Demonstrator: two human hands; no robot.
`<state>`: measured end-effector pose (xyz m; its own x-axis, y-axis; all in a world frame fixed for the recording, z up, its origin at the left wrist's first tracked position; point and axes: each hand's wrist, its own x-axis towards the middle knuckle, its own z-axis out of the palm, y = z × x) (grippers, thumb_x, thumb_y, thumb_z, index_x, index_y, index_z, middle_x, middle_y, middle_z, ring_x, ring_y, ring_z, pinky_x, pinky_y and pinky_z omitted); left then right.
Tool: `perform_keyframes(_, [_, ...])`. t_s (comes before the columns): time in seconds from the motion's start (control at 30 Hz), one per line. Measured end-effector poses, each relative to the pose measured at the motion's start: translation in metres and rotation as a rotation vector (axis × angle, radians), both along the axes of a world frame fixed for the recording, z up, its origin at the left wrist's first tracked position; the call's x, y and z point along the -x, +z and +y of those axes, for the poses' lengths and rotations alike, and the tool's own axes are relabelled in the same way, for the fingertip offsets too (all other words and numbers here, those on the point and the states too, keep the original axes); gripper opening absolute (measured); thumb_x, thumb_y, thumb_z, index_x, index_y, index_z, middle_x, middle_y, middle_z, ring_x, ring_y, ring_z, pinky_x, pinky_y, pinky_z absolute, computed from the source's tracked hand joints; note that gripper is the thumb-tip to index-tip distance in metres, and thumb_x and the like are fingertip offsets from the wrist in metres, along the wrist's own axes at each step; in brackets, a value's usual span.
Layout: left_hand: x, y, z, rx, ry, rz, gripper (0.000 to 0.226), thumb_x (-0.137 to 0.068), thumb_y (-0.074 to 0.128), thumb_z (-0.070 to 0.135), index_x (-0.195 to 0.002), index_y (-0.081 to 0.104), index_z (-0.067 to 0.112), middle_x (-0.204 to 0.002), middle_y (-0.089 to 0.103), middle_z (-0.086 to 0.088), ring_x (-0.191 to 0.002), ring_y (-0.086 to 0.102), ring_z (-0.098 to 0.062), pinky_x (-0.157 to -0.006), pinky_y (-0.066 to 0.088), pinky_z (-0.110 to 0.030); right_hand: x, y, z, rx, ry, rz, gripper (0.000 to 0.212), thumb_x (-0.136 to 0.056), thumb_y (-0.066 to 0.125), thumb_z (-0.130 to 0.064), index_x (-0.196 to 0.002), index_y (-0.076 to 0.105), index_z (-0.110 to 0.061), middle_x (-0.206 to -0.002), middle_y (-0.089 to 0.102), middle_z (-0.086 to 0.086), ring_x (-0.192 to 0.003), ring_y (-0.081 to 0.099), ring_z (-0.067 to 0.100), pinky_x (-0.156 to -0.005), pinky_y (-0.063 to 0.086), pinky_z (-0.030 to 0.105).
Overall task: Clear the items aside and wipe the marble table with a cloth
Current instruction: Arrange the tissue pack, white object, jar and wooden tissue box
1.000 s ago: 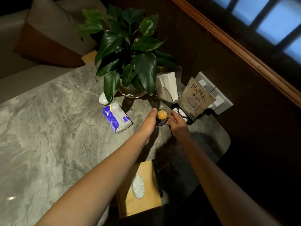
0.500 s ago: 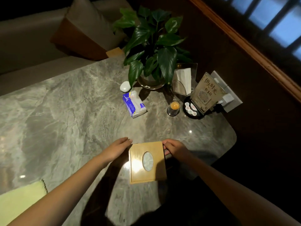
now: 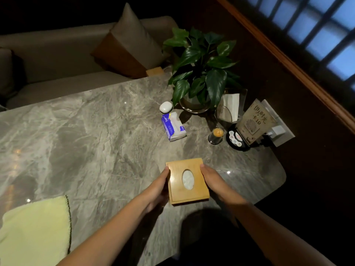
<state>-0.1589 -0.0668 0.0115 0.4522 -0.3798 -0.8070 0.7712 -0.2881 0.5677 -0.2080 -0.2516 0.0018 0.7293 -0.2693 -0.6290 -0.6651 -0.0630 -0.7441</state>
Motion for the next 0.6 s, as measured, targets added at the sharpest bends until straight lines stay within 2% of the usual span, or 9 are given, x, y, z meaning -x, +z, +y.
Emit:
perform_keyframes(0.07, [-0.010,0.001,-0.008,0.027,0.044,0.007,0.053,-0.093,0.028,0.060,-0.092,0.066,0.023,-0.089,0.066,-0.002,-0.091,0.054,-0.023,-0.085,0.039,-0.035,-0.018,0.006,-0.007,0.057,0.040,-0.010,0.038,-0.103,0.031,-0.033,-0.124,0.057,-0.017,-0.124,0.062,0.013,-0.110,0.058,0.024,-0.101,0.045,0.038])
perform_keyframes(0.17, [-0.025,0.006,-0.023,0.023,0.097,-0.017,0.040,-0.098,0.033,0.046,-0.094,0.061,0.018,-0.082,0.063,-0.002,-0.081,0.056,-0.019,-0.088,0.043,-0.035,-0.047,0.013,-0.017,0.132,0.109,0.012,0.040,-0.103,0.029,-0.035,-0.126,0.056,-0.015,-0.128,0.060,0.015,-0.112,0.056,0.025,-0.105,0.042,0.041])
perform_keyframes(0.27, [-0.036,0.012,-0.034,-0.037,0.076,-0.064,0.031,-0.100,0.036,0.033,-0.088,0.058,0.014,-0.079,0.060,-0.003,-0.073,0.053,-0.016,-0.074,0.042,-0.029,-0.071,0.025,-0.025,0.177,0.125,0.050,0.043,-0.103,0.028,-0.036,-0.128,0.054,-0.012,-0.131,0.057,0.015,-0.119,0.053,0.029,-0.108,0.038,0.041])
perform_keyframes(0.33, [-0.042,0.014,-0.038,-0.078,0.055,-0.073,0.031,-0.101,0.034,0.028,-0.091,0.058,0.012,-0.081,0.060,-0.006,-0.073,0.053,-0.018,-0.070,0.041,-0.029,-0.083,0.029,-0.030,0.203,0.157,0.082,0.046,-0.104,0.025,-0.036,-0.132,0.051,-0.011,-0.133,0.054,0.015,-0.123,0.050,0.030,-0.107,0.036,0.038])
perform_keyframes(0.4, [-0.046,0.018,-0.040,-0.118,-0.010,-0.125,0.030,-0.101,0.031,0.024,-0.104,0.056,0.009,-0.093,0.063,-0.010,-0.082,0.057,-0.024,-0.076,0.045,-0.031,-0.092,0.031,-0.033,0.230,0.188,0.098,0.047,-0.104,0.024,-0.036,-0.133,0.050,-0.009,-0.134,0.053,0.016,-0.122,0.050,0.030,-0.103,0.036,0.036])
perform_keyframes(0.5, [-0.052,0.016,-0.042,-0.160,-0.092,-0.223,0.037,-0.101,0.032,0.021,-0.124,0.054,0.003,-0.123,0.061,-0.017,-0.113,0.058,-0.032,-0.099,0.044,-0.036,-0.100,0.025,-0.037,0.241,0.190,0.111,0.048,-0.104,0.025,-0.037,-0.128,0.054,-0.007,-0.131,0.055,0.018,-0.115,0.053,0.029,-0.096,0.037,0.031])
perform_keyframes(0.6, [-0.054,0.014,-0.043,-0.159,-0.108,-0.268,0.037,-0.100,0.036,0.021,-0.130,0.051,0.003,-0.129,0.059,-0.016,-0.118,0.056,-0.029,-0.097,0.042,-0.030,-0.102,0.017,-0.042,0.226,0.174,0.105,0.048,-0.103,0.027,-0.040,-0.125,0.057,-0.009,-0.128,0.058,0.018,-0.108,0.055,0.026,-0.099,0.040,0.034])
